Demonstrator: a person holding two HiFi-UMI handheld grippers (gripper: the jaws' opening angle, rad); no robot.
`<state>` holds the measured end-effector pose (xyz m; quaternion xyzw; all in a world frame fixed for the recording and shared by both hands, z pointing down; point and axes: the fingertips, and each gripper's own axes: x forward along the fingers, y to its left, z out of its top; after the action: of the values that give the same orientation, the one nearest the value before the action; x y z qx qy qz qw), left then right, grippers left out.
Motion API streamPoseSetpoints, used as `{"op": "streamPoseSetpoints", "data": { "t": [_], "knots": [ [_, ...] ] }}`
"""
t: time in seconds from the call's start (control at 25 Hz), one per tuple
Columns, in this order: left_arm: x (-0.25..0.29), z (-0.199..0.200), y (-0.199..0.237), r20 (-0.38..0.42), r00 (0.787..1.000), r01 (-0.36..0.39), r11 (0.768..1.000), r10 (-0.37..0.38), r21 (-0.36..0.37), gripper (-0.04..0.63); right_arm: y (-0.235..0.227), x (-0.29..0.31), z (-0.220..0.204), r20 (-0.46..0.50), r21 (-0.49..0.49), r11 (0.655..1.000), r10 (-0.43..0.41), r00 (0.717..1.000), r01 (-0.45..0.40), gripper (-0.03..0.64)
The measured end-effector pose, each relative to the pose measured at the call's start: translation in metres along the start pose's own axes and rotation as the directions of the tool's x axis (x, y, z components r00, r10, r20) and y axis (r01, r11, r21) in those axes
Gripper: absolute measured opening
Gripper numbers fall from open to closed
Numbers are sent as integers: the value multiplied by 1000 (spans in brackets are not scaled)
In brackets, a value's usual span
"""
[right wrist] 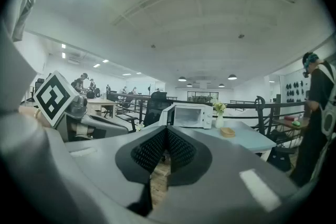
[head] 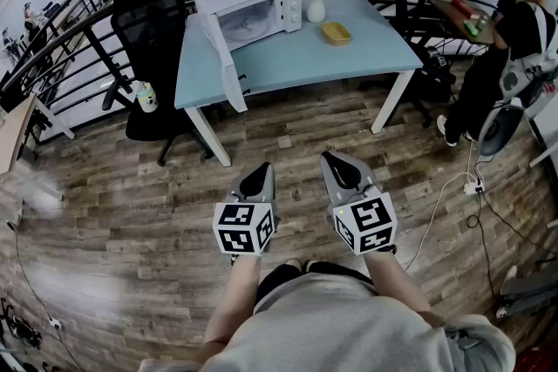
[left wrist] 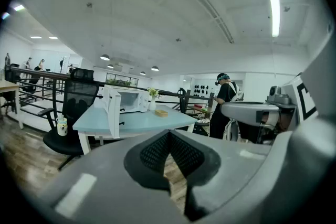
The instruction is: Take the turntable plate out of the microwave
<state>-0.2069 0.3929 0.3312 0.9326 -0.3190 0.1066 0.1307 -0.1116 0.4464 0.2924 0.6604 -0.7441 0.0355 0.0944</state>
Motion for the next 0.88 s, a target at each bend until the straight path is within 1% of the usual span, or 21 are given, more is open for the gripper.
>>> {"op": "streamPoseSetpoints", "data": {
  "t": [0.28,0.4,0.52,0.68,0.88],
  "knots": [
    [3,-1,3,-9,1000,10,1000,-10,24,0,-5,2,2,4,11,1000,-9,1000,9,11],
    [3,1,2,0,1000,0,999,0,32,0,-10,-1,-2,2,20,1000,-14,1000,14,11],
    [4,4,-3,24,1000,19,999,-20,36,0,-14,-4,-4,17,37,999,-16,1000,16,12],
    [9,10,-16,30,998,53,996,-55,78,0,-21,-7,-8,9,47,999,-5,1000,4,14],
    [20,13,-28,33,999,38,992,-42,122,0,-30,-13,-12,12,58,998,17,1000,-18,14]
  ]
}}
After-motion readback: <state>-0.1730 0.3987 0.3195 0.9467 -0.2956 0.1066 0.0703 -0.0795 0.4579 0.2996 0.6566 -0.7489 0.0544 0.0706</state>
